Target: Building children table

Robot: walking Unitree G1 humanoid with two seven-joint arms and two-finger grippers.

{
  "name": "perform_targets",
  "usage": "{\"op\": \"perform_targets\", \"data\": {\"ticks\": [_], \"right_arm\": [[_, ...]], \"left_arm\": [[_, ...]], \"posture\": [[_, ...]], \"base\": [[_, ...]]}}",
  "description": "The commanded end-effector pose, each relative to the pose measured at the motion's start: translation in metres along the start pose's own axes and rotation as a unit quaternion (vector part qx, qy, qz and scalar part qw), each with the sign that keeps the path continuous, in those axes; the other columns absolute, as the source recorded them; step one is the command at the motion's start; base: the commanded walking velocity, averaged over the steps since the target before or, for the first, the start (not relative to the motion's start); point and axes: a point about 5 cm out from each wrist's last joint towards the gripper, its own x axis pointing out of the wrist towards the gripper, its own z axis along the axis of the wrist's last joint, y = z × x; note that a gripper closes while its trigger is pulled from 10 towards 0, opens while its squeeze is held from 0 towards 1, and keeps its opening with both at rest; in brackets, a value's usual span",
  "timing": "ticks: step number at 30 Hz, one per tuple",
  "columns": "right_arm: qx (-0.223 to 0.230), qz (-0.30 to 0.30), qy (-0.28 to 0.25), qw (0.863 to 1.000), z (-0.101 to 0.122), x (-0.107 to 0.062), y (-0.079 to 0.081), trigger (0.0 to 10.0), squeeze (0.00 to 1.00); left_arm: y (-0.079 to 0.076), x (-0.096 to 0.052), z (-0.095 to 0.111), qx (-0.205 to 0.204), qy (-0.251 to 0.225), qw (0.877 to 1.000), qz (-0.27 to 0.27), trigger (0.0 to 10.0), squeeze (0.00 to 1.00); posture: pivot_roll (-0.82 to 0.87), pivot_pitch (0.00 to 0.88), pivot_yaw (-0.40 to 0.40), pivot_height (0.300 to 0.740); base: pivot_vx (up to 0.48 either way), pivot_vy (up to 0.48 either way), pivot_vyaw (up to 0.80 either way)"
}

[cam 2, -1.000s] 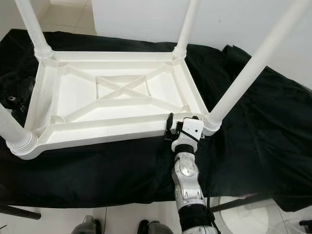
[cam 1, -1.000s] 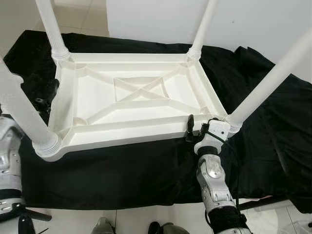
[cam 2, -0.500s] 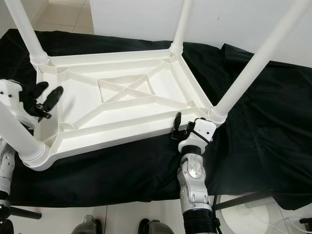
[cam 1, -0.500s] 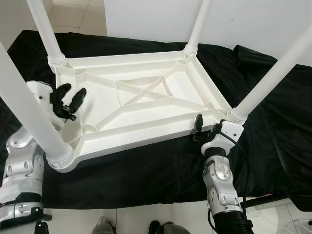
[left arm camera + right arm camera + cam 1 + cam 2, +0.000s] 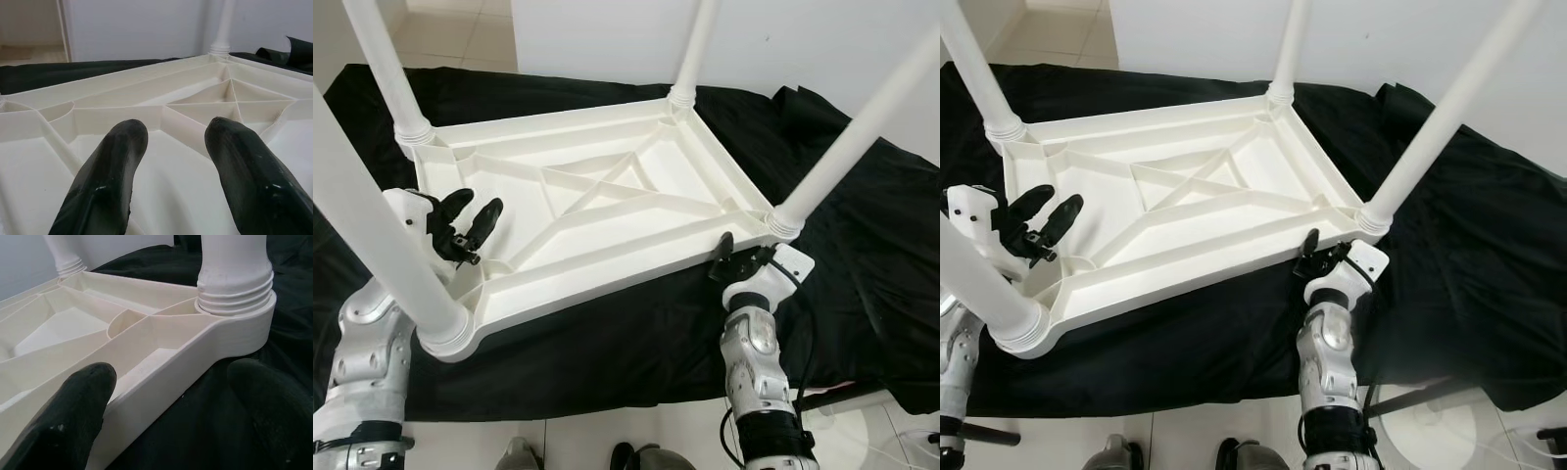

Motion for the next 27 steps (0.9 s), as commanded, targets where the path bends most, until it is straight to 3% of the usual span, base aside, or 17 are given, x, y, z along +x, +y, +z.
{"op": "perform_targets", "data": {"ticks": [1, 4, 7, 9, 11, 15, 21, 27], "right_arm": [[0.007, 0.018, 0.048, 0.999, -0.013, 0.005, -0.003, 10.0, 0.0], [-0.009, 0.043, 0.065, 0.997, -0.014, 0.014, -0.001, 10.0, 0.0], [-0.043, 0.107, 0.088, 0.989, -0.011, 0.034, 0.006, 10.0, 0.0], [-0.043, 0.107, 0.088, 0.989, -0.011, 0.034, 0.006, 10.0, 0.0], [-0.062, 0.148, 0.087, 0.983, -0.006, 0.044, 0.013, 10.0, 0.0], [-0.068, 0.171, 0.093, 0.979, -0.001, 0.056, 0.02, 10.0, 0.0], [-0.061, 0.169, 0.106, 0.978, 0.003, 0.069, 0.022, 10.0, 0.0], [-0.012, 0.179, 0.093, 0.979, 0.011, 0.075, 0.03, 10.0, 0.0]], "left_arm": [[-0.014, -0.001, -0.005, -0.013, 0.009, 0.999, -0.043, 10.0, 0.0], [-0.019, -0.003, -0.004, -0.016, 0.011, 0.998, -0.052, 10.0, 0.0], [-0.039, -0.007, -0.003, -0.031, 0.013, 0.996, -0.078, 10.0, 0.0], [-0.039, -0.007, -0.003, -0.031, 0.013, 0.996, -0.078, 10.0, 0.0], [-0.054, -0.01, -0.004, -0.044, 0.014, 0.994, -0.094, 10.0, 0.0], [-0.069, -0.011, -0.004, -0.06, 0.011, 0.993, -0.104, 10.0, 0.0], [-0.087, -0.006, 0.001, -0.084, -0.002, 0.991, -0.106, 10.0, 0.0], [-0.106, -0.002, 0.006, -0.105, -0.014, 0.987, -0.121, 10.0, 0.0]], "posture": [[0.05, 0.15, -0.109, 0.74], [0.06, 0.149, -0.108, 0.74], [0.07, 0.149, -0.107, 0.74], [0.07, 0.149, -0.107, 0.74], [0.07, 0.148, -0.109, 0.74], [0.08, 0.147, -0.111, 0.74], [0.09, 0.143, -0.111, 0.74], [0.1, 0.147, -0.099, 0.74]], "base": [[0.0, 0.0, 0.0], [0.0, 0.0, 0.0], [0.0, 0.0, 0.0], [0.0, 0.0, 0.0], [0.0, 0.0, 0.0], [0.0, 0.0, 0.0], [0.0, 0.0, 0.0], [0.0, 0.0, 0.0]]}}
